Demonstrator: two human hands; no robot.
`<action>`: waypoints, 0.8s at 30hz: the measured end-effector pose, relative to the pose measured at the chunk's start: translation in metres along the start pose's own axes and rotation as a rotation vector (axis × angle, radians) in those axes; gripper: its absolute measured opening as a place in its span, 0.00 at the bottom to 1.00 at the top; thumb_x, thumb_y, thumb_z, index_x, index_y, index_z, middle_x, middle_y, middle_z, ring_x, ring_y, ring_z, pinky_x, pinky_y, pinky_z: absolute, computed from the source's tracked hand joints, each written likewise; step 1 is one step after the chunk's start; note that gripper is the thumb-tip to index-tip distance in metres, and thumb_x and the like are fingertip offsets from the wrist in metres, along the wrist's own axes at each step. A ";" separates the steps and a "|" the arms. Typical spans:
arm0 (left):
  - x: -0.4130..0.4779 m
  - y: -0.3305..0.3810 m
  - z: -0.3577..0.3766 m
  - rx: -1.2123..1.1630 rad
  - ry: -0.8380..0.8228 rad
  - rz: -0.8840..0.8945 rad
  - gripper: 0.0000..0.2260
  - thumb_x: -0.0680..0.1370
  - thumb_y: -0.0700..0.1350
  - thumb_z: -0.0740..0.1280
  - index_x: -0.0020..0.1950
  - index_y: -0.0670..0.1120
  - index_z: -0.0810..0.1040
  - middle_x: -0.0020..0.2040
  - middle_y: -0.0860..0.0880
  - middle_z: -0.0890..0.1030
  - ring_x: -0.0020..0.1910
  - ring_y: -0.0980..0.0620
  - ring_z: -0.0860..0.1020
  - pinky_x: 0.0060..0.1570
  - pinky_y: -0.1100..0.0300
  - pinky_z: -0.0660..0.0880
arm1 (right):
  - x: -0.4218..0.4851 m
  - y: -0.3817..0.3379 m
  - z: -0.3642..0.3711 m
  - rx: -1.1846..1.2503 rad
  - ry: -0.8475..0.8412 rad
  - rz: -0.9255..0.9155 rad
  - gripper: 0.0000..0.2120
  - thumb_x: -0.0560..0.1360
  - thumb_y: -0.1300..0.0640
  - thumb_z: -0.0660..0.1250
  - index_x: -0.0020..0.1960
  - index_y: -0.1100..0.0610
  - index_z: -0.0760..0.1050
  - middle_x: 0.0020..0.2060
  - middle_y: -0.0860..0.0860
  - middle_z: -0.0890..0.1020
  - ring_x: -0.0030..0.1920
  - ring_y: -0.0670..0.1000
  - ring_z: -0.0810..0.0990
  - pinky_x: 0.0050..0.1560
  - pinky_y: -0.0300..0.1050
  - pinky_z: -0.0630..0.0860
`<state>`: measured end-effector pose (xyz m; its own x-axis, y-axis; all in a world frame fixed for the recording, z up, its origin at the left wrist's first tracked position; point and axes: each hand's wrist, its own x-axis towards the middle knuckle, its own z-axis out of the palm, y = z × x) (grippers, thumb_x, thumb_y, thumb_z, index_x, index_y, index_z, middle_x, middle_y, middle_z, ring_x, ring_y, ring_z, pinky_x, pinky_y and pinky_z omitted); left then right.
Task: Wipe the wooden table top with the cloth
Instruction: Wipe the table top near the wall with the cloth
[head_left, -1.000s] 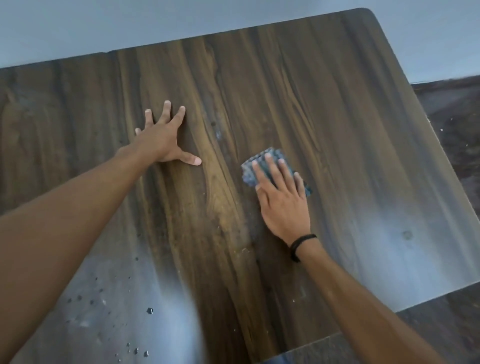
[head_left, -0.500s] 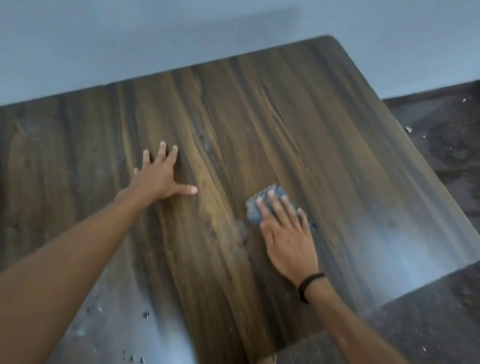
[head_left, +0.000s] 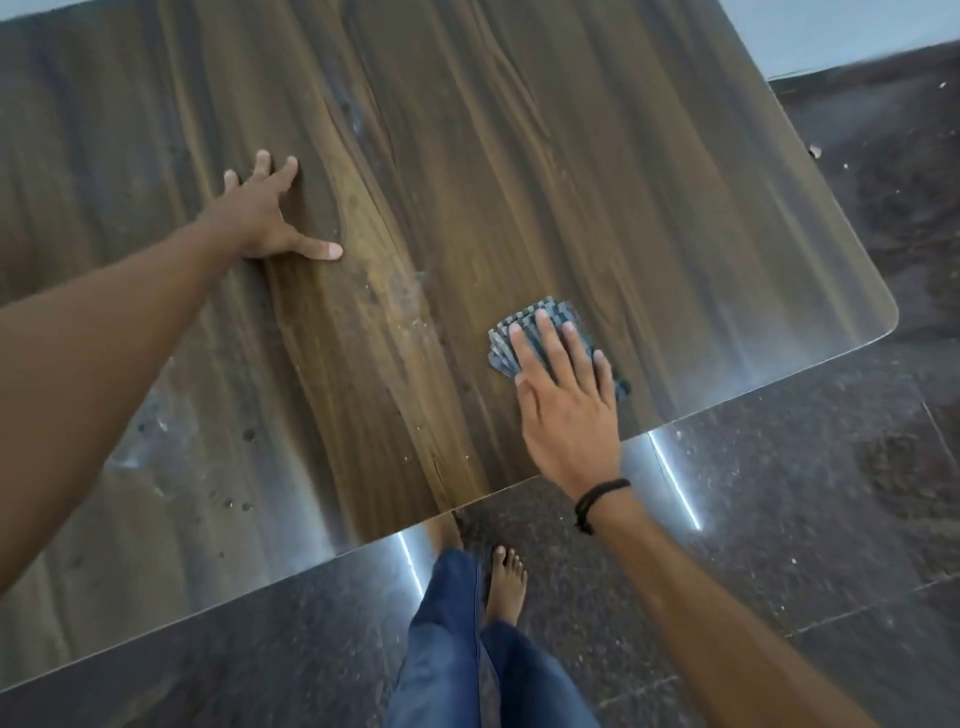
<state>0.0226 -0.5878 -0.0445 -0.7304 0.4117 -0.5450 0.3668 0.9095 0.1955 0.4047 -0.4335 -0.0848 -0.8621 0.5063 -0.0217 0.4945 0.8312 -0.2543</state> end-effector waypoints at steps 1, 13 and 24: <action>-0.001 0.001 0.000 -0.001 0.002 -0.010 0.67 0.47 0.75 0.71 0.79 0.60 0.42 0.80 0.53 0.40 0.78 0.38 0.41 0.72 0.34 0.51 | -0.005 -0.005 0.001 0.003 0.005 0.017 0.25 0.84 0.49 0.49 0.81 0.42 0.54 0.81 0.44 0.54 0.81 0.50 0.49 0.78 0.58 0.51; -0.013 0.013 0.003 0.098 0.001 -0.031 0.58 0.62 0.71 0.72 0.80 0.55 0.40 0.80 0.49 0.39 0.77 0.36 0.43 0.72 0.35 0.52 | -0.016 0.015 -0.002 -0.056 -0.016 -0.228 0.25 0.84 0.48 0.48 0.81 0.40 0.52 0.81 0.44 0.54 0.81 0.50 0.50 0.77 0.60 0.54; -0.023 0.019 0.004 0.099 -0.035 -0.048 0.67 0.51 0.74 0.71 0.79 0.55 0.37 0.80 0.50 0.37 0.77 0.37 0.41 0.72 0.34 0.50 | 0.060 -0.033 -0.004 0.008 -0.062 -0.107 0.26 0.84 0.49 0.49 0.81 0.43 0.52 0.82 0.50 0.50 0.81 0.55 0.48 0.78 0.60 0.49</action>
<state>0.0486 -0.5802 -0.0313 -0.7285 0.3641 -0.5803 0.3884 0.9173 0.0880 0.3369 -0.4292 -0.0739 -0.9151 0.3996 -0.0542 0.3990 0.8776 -0.2659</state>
